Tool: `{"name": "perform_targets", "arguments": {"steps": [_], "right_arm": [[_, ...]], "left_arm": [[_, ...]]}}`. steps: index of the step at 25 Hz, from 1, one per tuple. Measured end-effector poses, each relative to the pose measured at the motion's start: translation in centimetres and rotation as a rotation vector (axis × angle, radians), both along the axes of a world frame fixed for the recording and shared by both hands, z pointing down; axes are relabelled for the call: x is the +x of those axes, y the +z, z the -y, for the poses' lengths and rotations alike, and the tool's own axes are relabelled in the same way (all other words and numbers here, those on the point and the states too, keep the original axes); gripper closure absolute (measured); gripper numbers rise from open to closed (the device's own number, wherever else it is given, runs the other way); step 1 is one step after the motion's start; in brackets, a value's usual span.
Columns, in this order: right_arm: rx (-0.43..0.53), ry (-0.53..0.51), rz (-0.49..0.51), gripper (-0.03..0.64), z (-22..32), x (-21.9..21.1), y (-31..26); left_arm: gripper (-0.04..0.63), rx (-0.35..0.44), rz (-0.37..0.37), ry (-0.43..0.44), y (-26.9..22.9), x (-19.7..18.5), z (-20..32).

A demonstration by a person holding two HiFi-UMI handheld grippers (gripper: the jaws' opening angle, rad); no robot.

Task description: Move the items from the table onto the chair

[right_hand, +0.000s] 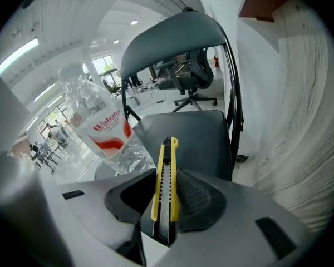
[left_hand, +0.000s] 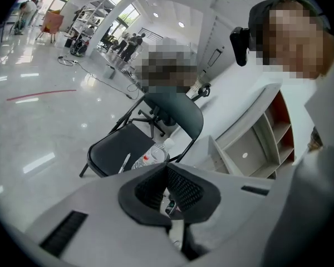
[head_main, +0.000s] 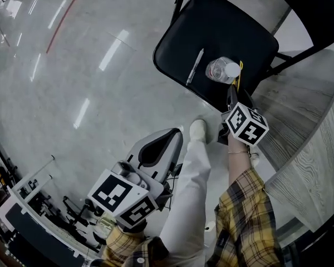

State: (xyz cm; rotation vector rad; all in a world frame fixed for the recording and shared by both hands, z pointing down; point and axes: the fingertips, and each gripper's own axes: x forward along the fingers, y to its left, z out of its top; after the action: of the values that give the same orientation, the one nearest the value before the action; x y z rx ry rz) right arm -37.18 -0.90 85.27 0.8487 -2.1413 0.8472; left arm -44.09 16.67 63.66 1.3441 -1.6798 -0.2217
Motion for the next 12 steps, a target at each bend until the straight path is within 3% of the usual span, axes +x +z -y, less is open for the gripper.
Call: {"name": "perform_targets", "arguments": {"steps": [12], "right_arm": [[-0.015, -0.083, -0.121, 0.488, -0.2, 0.0, 4.2]], "left_arm": [[0.592, -0.019, 0.025, 0.002, 0.2, -1.7, 0.2]]}}
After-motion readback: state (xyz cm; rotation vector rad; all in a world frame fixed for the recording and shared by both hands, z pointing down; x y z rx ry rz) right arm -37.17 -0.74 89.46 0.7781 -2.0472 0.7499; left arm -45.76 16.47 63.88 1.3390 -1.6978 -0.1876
